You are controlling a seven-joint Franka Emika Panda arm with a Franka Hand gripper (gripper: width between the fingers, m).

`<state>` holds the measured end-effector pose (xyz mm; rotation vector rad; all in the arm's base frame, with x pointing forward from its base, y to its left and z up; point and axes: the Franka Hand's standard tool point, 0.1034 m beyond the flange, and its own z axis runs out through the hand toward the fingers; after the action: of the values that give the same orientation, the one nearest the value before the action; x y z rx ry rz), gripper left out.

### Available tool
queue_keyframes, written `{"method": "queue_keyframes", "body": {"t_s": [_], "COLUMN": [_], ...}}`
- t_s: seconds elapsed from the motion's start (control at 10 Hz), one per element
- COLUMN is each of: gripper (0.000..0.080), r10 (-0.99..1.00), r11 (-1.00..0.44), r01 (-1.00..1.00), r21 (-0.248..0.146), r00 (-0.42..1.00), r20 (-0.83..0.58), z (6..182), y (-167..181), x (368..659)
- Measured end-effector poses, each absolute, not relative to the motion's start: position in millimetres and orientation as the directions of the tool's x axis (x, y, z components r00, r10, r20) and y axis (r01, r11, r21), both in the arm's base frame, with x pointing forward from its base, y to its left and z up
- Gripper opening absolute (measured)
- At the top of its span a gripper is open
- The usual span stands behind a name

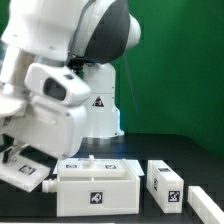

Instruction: Assemble cabinet

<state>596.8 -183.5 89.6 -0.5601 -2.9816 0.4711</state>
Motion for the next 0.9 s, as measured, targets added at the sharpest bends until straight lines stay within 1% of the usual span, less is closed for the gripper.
{"method": "queue_keyframes", "body": {"t_s": [0.2, 0.3, 0.4, 0.5, 0.6, 0.7, 0.8, 0.9], "gripper": [0.0064, 0.0064, 0.0223, 0.0358, 0.0358, 0.0540, 0.0615, 0.0615], "r10": [0.382, 0.387, 0.389, 0.391, 0.392, 0.393, 0.398, 0.422], "r11": [0.879, 0.876, 0.876, 0.875, 0.874, 0.874, 0.871, 0.860], "r01": [0.357, 0.362, 0.364, 0.366, 0.367, 0.369, 0.375, 0.404], "r21": [-0.317, -0.317, -0.318, -0.318, -0.318, -0.317, -0.317, -0.311], "r00": [-0.924, -0.922, -0.921, -0.920, -0.920, -0.919, -0.917, -0.906], "r20": [0.020, 0.017, 0.017, 0.017, 0.017, 0.015, 0.010, -0.009], "z": [81.9, 82.0, 82.0, 82.0, 82.0, 82.2, 83.4, 92.1], "y": [-190.7, -190.5, -191.4, -192.0, -192.4, -193.7, -197.1, -201.3], "x": [597.1, 597.3, 596.9, 596.7, 596.6, 596.6, 596.5, 597.5]}}
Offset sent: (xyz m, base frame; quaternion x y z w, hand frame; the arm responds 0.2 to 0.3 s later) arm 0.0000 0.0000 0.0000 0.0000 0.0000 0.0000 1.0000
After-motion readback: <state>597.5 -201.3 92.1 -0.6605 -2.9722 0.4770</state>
